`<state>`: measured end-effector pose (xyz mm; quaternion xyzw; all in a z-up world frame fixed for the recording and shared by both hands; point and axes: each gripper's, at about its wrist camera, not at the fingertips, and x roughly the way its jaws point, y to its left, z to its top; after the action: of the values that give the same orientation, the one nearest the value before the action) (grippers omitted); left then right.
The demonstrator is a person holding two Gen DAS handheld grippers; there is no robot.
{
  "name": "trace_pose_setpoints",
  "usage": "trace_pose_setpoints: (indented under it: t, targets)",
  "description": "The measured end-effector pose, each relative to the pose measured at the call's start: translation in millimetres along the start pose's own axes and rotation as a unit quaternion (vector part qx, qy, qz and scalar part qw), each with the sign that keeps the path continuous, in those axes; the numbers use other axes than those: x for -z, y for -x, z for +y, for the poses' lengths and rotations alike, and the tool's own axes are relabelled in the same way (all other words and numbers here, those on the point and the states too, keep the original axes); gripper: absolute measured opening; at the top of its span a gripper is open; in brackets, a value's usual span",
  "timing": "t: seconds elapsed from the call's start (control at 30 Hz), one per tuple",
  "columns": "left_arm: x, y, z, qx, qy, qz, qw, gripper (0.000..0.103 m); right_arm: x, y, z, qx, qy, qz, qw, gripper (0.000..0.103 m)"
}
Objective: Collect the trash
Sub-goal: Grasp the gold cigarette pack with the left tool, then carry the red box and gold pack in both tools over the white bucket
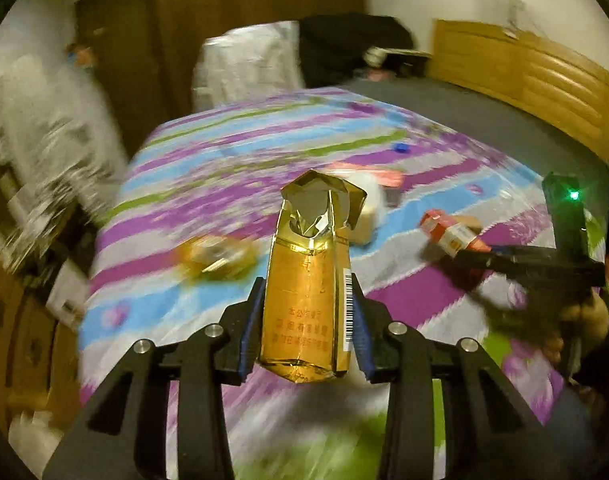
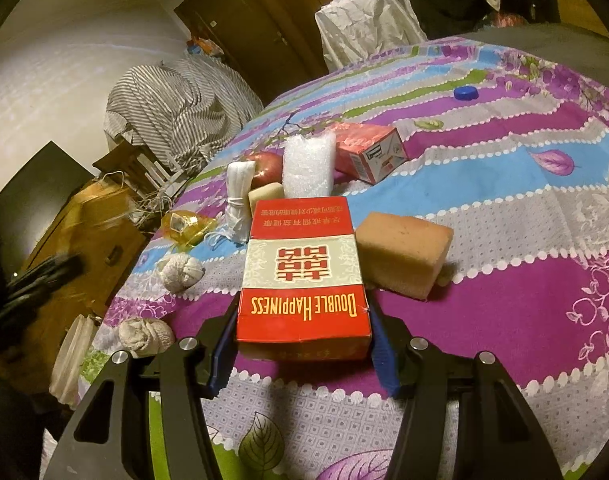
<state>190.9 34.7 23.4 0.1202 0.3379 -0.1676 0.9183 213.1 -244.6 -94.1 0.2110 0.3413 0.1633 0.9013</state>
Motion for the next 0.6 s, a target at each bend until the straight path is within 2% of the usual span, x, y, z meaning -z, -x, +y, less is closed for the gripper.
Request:
trace_pose_setpoints:
  t: [0.07, 0.13, 0.23, 0.33, 0.4, 0.43, 0.5, 0.57, 0.6]
  targets:
    - [25.6, 27.2, 15.6, -0.019, 0.025, 0.014, 0.9994, 0.038, -0.1, 0.8, 2.8, 0.001, 0.01, -0.001, 1.0, 0.058]
    - [58.3, 38.7, 25.0, -0.027, 0.052, 0.049, 0.9971, 0.038, 0.1, 4.8, 10.3, 0.003, 0.029, -0.009, 1.0, 0.058]
    - [100.9, 29.1, 30.9, -0.048, 0.071, 0.097, 0.9916, 0.039, 2.0, 19.8, 28.2, 0.018, 0.059, -0.017, 0.998, 0.058]
    - [131.2, 14.4, 37.9, -0.051, 0.097, 0.123, 0.9864, 0.044, 18.4, 39.0, 46.3, 0.009, 0.059, -0.001, 0.998, 0.058]
    - [142.2, 12.0, 40.9, -0.047, 0.117, 0.108, 0.9862, 0.048, 35.4, 48.0, 57.7, 0.02, 0.064, 0.019, 0.998, 0.058]
    - [144.0, 14.1, 43.2, -0.039, 0.128, 0.091, 0.9868, 0.062, 45.6, 50.2, 62.2, 0.028, 0.065, 0.031, 0.997, 0.058]
    - [145.2, 20.6, 48.9, -0.021, 0.155, 0.068, 0.9854, 0.078, 61.9, 49.0, 66.9, 0.036, 0.067, 0.052, 0.996, 0.058]
    - [145.3, 24.2, 51.5, -0.013, 0.165, 0.059, 0.9845, 0.078, 76.9, 45.5, 73.2, 0.059, 0.088, 0.064, 0.992, 0.059]
    - [143.6, 22.9, 50.4, -0.011, 0.167, 0.058, 0.9842, 0.078, 81.3, 45.2, 76.7, 0.066, 0.098, 0.06, 0.991, 0.065]
